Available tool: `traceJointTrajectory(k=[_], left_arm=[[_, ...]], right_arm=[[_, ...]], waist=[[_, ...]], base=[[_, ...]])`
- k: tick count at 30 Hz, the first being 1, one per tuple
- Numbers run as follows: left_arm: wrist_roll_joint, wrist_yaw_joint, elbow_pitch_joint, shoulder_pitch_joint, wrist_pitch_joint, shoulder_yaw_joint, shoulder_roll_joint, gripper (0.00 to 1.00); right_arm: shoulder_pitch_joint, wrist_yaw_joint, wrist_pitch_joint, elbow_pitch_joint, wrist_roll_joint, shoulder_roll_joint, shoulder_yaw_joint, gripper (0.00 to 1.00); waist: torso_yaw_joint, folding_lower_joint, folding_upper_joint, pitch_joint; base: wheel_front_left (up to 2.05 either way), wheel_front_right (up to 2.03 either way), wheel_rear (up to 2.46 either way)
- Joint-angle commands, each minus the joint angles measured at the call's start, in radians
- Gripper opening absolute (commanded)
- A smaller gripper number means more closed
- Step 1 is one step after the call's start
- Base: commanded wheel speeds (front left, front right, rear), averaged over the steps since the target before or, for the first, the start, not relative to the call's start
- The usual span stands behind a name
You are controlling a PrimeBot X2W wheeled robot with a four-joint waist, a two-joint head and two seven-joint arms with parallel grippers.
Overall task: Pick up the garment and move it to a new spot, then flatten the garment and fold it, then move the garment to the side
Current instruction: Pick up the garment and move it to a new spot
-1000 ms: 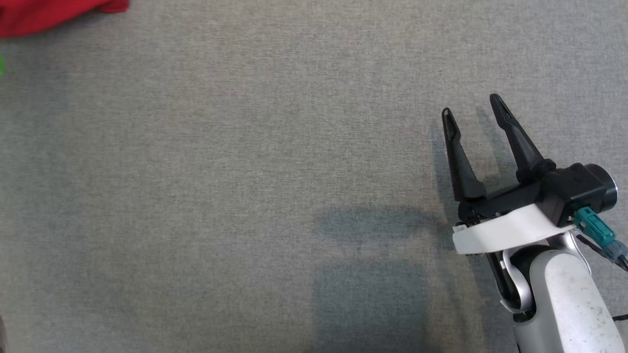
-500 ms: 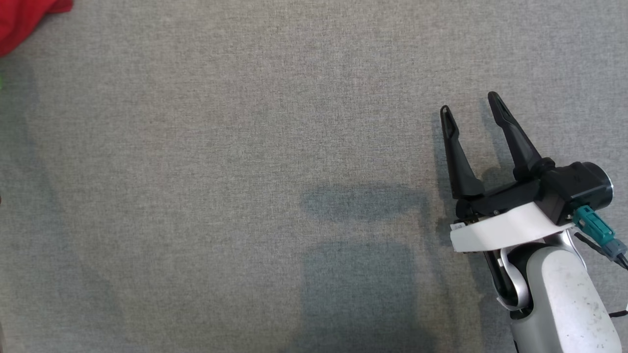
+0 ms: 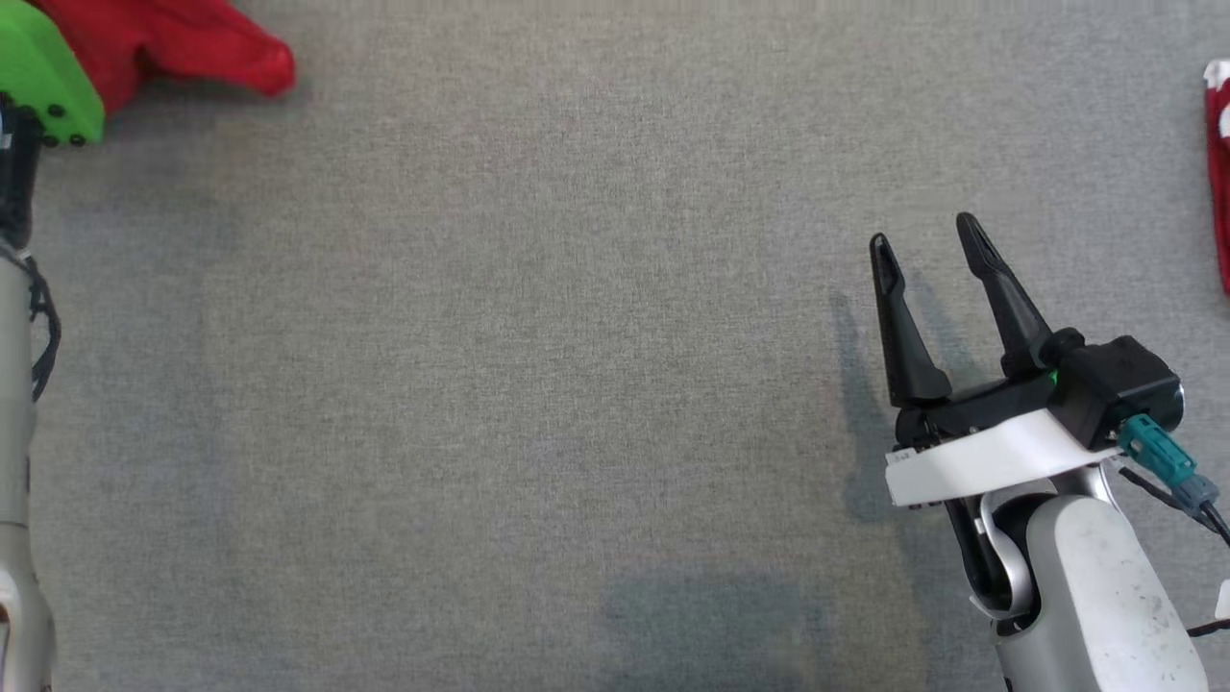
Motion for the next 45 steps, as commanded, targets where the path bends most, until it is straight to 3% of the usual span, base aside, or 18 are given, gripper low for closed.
traceJointTrajectory(k=[1,6,13,17,25,31,33,34,45], left_arm=[[0.011,-0.007,-0.03,0.015,-0.001,-0.012,-0.013,0.0],[-0.003,-0.011,-0.161,0.048,0.018,-0.054,-0.067,0.0],[-0.033,0.031,-0.328,0.188,0.032,-0.118,-0.207,0.0],[-0.045,0.055,-0.343,0.302,-0.004,-0.178,-0.289,0.0],[-0.104,0.1,-0.233,0.421,-0.091,-0.362,-0.329,0.0],[-0.158,0.134,-0.166,0.442,-0.152,-0.504,-0.328,0.0],[-0.176,0.135,-0.15,0.448,-0.165,-0.534,-0.328,0.44],[-0.19,0.138,-0.145,0.45,-0.181,-0.549,-0.328,1.0],[-0.238,0.16,-0.17,0.428,-0.345,-0.583,-0.324,1.0]], right_arm=[[0.016,0.0,-0.012,0.01,0.013,-0.003,-0.009,1.0],[0.038,0.0,-0.036,0.046,0.041,-0.002,-0.033,1.0],[0.066,0.0,-0.058,0.084,0.075,-0.002,-0.047,1.0],[0.075,0.0,-0.066,0.099,0.084,-0.003,-0.046,1.0],[0.064,0.0,-0.083,0.118,0.101,-0.002,-0.028,1.0],[0.075,0.0,-0.097,0.147,0.11,-0.002,-0.018,1.0],[0.078,0.0,-0.1,0.156,0.11,-0.002,-0.018,1.0],[0.082,0.0,-0.101,0.16,0.11,-0.002,-0.02,1.0],[0.107,0.0,-0.09,0.161,0.086,-0.002,-0.044,1.0]], waist=[[-0.018,0.0,0.0,-0.096],[-0.047,0.0,0.0,-0.174],[-0.111,0.0,0.0,-0.236],[-0.155,0.0,0.0,-0.236],[-0.263,0.0,0.0,-0.196],[-0.296,0.0,0.0,-0.199],[-0.296,0.0,0.0,-0.208],[-0.292,0.0,0.0,-0.216],[-0.208,0.0,0.0,-0.31]], base=[[0.0,0.0,0.0],[0.0,0.0,0.0],[0.0,0.0,0.0],[0.0,0.0,0.0],[0.0,0.0,0.0],[0.0,0.0,0.0],[0.0,0.0,0.0],[0.0,0.0,0.0],[0.0,0.0,0.0]])
